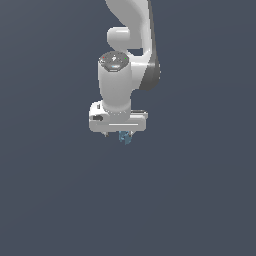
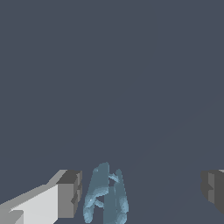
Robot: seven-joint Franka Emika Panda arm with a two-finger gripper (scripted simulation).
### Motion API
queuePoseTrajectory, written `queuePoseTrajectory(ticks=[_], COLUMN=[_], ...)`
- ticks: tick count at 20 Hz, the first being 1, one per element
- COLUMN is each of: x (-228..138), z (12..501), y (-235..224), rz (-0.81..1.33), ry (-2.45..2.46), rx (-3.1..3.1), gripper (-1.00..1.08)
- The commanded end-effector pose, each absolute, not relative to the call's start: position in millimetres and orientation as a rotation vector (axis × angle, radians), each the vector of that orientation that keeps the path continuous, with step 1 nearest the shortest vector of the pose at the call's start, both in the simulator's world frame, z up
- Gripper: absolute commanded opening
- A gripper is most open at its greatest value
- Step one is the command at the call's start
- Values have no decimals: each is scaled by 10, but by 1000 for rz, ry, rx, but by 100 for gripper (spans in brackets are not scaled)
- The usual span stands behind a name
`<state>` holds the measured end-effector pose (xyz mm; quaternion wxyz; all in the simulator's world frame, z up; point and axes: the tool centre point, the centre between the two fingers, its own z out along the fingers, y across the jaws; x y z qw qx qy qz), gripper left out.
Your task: Pick up the object and move it to a goal position.
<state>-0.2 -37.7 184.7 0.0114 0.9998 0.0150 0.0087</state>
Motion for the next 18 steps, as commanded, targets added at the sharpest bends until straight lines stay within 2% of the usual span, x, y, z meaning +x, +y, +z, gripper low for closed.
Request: queuePoseTrajectory(ticks=[1, 18], x=[-19, -314], z=[1831, 1596], y=[-373, -299], rz=[26, 12], ry=[79, 623], rx=[3118, 3064], gripper=[100, 100])
